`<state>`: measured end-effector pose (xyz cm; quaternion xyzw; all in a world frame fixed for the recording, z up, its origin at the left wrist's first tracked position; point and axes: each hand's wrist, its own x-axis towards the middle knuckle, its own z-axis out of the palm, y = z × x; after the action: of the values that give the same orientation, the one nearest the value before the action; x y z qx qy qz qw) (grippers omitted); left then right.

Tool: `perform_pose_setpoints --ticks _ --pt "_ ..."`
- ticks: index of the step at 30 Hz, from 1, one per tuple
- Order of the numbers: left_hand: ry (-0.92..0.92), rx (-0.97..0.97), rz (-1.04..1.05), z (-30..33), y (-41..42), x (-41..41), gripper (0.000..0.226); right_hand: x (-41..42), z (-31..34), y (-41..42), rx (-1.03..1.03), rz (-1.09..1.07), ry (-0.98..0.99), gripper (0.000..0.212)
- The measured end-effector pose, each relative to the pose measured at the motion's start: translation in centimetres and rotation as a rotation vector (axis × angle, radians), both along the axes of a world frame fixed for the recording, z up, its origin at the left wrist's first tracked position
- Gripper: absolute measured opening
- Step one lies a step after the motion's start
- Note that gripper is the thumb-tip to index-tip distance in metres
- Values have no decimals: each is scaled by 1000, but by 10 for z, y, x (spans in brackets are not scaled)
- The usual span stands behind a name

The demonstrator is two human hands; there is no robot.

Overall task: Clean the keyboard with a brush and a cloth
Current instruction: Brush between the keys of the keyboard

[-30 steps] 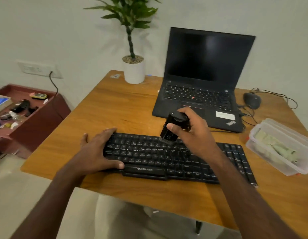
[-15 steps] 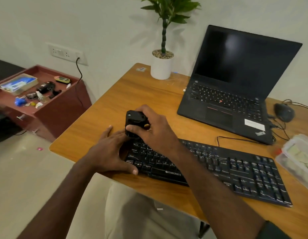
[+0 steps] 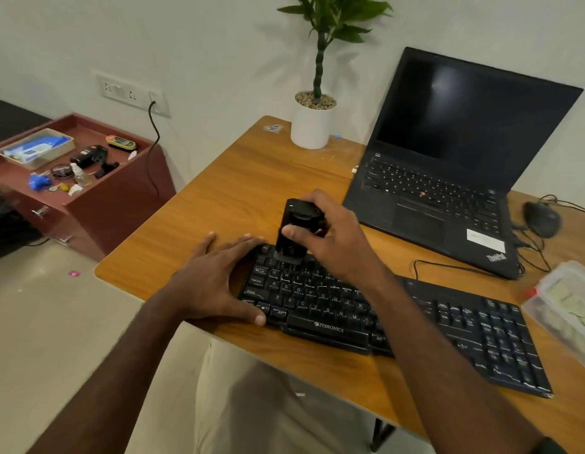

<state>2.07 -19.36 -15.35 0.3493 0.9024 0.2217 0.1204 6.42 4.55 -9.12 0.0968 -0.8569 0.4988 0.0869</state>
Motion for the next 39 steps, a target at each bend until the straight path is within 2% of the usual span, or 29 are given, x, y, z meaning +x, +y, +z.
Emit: perform_pose_setpoints --ticks 4,10,15,19,26,32,35,39 --pt "-2 -3 14 1 0 2 134 3 -7 -8 35 79 -8 25" --pt "-14 -12 22 0 0 1 134 24 8 48 191 78 -131 24" --pt "-16 -11 26 0 1 1 135 22 15 39 -14 12 -83 22" --pt "-19 -10 18 2 1 2 134 21 -2 24 25 66 -78 23" --pt "-30 -16 24 2 2 2 135 49 13 86 123 41 -159 25" --pt "-26 3 30 3 2 3 133 43 16 65 4 -52 -83 25" --pt "-39 9 37 5 3 4 132 41 2 56 43 1 -108 25" --pt "-32 -3 41 2 1 2 132 55 5 84 90 -10 -147 28"
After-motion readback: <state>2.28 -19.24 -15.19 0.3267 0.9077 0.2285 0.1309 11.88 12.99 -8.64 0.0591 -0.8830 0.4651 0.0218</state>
